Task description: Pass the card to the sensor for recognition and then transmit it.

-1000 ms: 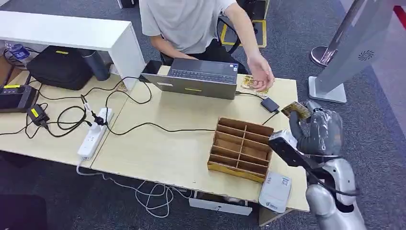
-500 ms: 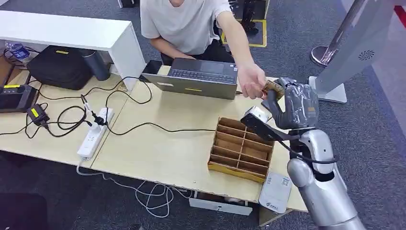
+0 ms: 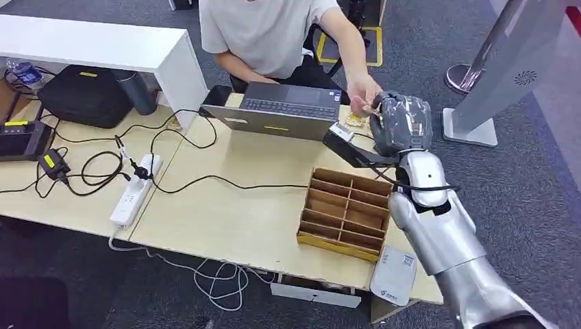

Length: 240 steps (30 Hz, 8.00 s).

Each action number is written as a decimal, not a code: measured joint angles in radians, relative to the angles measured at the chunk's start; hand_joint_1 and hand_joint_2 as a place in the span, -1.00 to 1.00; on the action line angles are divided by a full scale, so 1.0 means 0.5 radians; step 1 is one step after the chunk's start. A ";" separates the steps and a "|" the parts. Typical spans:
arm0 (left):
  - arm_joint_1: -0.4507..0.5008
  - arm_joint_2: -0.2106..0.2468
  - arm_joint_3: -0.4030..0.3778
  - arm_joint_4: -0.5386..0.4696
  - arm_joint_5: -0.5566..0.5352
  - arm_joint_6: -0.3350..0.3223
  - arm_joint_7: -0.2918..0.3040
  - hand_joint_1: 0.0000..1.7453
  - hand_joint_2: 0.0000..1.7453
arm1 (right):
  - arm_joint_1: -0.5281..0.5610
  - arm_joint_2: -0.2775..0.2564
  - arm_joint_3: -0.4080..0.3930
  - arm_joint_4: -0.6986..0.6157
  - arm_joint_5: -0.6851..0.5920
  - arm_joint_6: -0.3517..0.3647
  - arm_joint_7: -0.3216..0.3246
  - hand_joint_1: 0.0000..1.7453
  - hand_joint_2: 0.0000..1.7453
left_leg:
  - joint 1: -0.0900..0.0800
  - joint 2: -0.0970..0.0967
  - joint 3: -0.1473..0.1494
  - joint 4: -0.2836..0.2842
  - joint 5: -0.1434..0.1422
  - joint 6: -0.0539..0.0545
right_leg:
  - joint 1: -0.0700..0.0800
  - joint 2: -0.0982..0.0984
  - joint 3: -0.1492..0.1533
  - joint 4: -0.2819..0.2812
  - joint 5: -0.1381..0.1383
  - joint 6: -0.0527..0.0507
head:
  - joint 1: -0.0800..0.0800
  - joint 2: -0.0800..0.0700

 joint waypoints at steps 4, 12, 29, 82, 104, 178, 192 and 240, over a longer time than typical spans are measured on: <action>-0.008 0.000 -0.002 0.000 -0.007 0.072 -0.001 -1.00 1.00 | 0.019 0.005 0.005 0.036 -0.001 -0.024 -0.003 -1.00 1.00 | 0.000 0.001 -0.001 -0.001 -0.003 0.001 | 0.000 0.000 -0.001 -0.001 -0.002 0.000 | 0.001 0.000; -0.007 0.003 -0.002 -0.001 0.007 0.071 0.013 -1.00 1.00 | 0.106 -0.001 0.005 0.029 -0.002 -0.051 -0.033 -1.00 1.00 | 0.000 0.001 0.000 0.000 -0.003 0.003 | 0.000 0.000 -0.001 -0.001 -0.001 0.000 | 0.001 -0.001; 0.043 0.003 0.005 0.000 0.093 0.111 0.009 -1.00 1.00 | 0.910 -0.257 -0.027 -1.001 -0.080 -0.169 -0.297 -1.00 1.00 | 0.000 0.001 -0.001 0.000 -0.009 0.004 | 0.000 0.000 -0.001 -0.004 -0.005 0.000 | 0.001 0.000; -0.005 -0.023 0.101 0.000 -0.030 0.112 0.089 -1.00 1.00 | 1.231 -0.092 0.496 -0.394 0.774 -0.505 0.209 -1.00 1.00 | 0.000 0.002 0.000 -0.001 -0.008 0.005 | 0.000 0.000 0.001 -0.003 -0.005 0.000 | 0.001 0.000; -0.028 -0.026 0.089 0.000 -0.071 0.086 0.118 -1.00 1.00 | 1.112 0.019 0.494 -0.181 0.768 -0.475 0.211 -1.00 1.00 | 0.000 0.002 0.000 -0.001 -0.008 0.005 | 0.000 0.000 0.001 -0.003 -0.005 0.000 | 0.001 0.000; -0.034 -0.026 0.052 0.000 -0.143 0.053 0.124 -1.00 1.00 | 1.161 0.021 0.239 -0.163 0.637 -0.472 0.114 1.00 1.00 | 0.000 0.002 0.001 -0.001 -0.008 0.005 | 0.000 0.000 0.001 -0.003 -0.005 0.000 | 0.001 -0.001; -0.035 -0.025 0.048 0.000 -0.161 0.011 0.113 -1.00 1.00 | 1.159 0.020 0.236 -0.175 0.534 -0.449 0.074 1.00 1.00 | 0.000 0.002 0.001 -0.001 -0.008 0.005 | 0.000 0.000 0.001 -0.003 -0.005 0.000 | 0.001 0.000; -0.030 0.024 0.047 0.000 -0.163 0.015 0.072 -1.00 1.00 | 0.510 -0.114 0.209 -0.661 -0.728 0.529 -0.246 1.00 1.00 | 0.000 0.002 0.001 0.000 -0.005 0.004 | 0.000 0.000 0.001 -0.002 -0.003 0.000 | 0.001 0.000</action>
